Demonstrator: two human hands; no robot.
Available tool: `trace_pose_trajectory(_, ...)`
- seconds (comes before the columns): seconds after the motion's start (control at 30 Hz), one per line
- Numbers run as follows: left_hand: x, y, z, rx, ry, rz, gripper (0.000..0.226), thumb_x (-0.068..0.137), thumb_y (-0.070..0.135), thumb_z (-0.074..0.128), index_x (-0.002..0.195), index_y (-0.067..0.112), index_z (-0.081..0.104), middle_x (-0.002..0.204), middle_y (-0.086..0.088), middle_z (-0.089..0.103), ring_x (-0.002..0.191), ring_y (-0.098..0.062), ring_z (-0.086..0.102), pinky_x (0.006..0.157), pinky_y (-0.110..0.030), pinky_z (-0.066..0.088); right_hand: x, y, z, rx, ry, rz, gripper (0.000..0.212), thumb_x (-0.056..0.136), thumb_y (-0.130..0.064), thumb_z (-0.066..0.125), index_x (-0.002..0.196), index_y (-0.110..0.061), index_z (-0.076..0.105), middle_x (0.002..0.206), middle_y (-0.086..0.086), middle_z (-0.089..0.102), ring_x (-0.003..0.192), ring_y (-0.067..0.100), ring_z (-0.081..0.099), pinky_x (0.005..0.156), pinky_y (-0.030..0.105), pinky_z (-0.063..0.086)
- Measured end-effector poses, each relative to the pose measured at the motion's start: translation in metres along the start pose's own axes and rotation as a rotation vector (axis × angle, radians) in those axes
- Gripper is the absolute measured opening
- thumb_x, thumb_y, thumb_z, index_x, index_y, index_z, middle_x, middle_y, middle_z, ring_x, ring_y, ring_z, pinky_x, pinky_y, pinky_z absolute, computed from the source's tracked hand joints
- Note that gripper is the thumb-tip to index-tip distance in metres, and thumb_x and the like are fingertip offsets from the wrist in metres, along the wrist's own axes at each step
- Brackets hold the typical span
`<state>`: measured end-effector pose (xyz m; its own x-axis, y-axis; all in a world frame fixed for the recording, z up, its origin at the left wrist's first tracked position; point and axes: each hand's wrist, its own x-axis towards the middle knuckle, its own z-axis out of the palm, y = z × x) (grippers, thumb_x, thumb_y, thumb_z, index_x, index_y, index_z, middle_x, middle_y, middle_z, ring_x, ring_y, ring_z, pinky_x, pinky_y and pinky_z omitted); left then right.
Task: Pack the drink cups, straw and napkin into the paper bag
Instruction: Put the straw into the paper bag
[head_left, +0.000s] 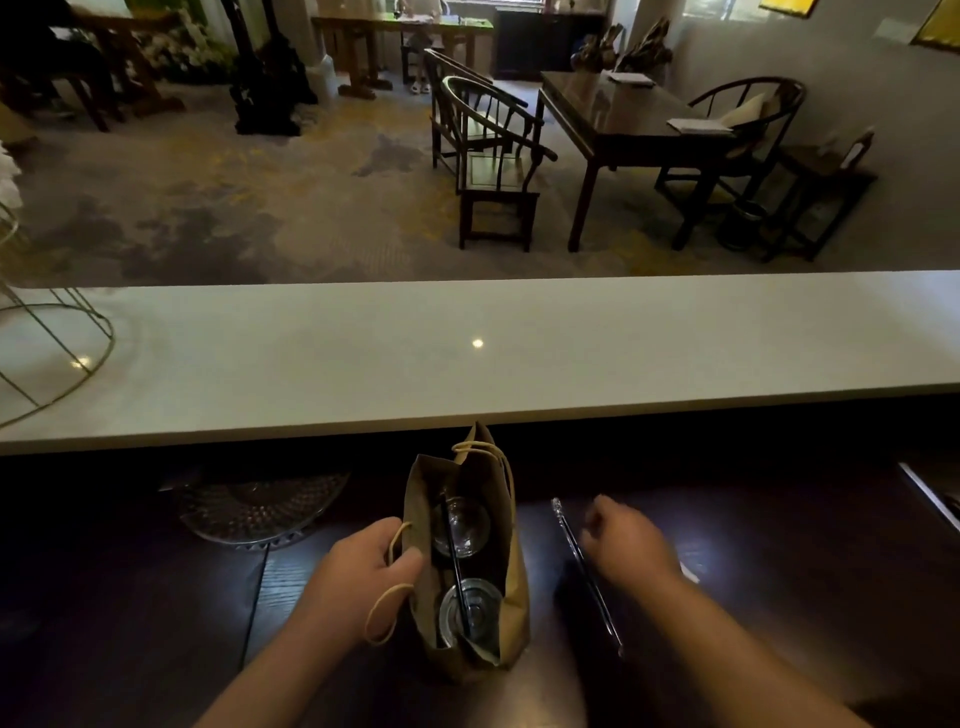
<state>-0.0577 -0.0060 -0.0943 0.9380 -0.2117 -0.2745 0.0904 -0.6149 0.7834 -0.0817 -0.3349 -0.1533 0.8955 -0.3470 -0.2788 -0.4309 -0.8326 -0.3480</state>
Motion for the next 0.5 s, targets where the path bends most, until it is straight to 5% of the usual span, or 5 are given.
trace_pose_trajectory(0.23,0.001,-0.006,0.003,-0.053,0.002,-0.001,0.043,0.076,0.058,0.058,0.079,0.016,0.063,0.071,-0.011,0.068,0.075,-0.042,0.068,0.067,-0.063,0.058,0.013,0.023,0.043,-0.09,-0.176,0.152,0.029,0.087,-0.035,0.062,0.111,-0.018,0.061,0.116,0.006,0.071,0.107,0.028,0.068,0.081,0.034,0.052)
trace_pose_trajectory(0.5,0.0,-0.013,0.001,-0.1,-0.001,-0.022,0.049,0.072,0.062,0.059,0.087,0.016,0.071,0.078,-0.011,0.075,0.081,-0.038,0.073,0.076,-0.061,0.063,0.02,0.024,0.063,-0.14,-0.202,0.191,0.024,0.093,-0.018,0.057,0.117,-0.014,0.063,0.121,0.007,0.071,0.112,0.026,0.068,0.088,0.033,0.052)
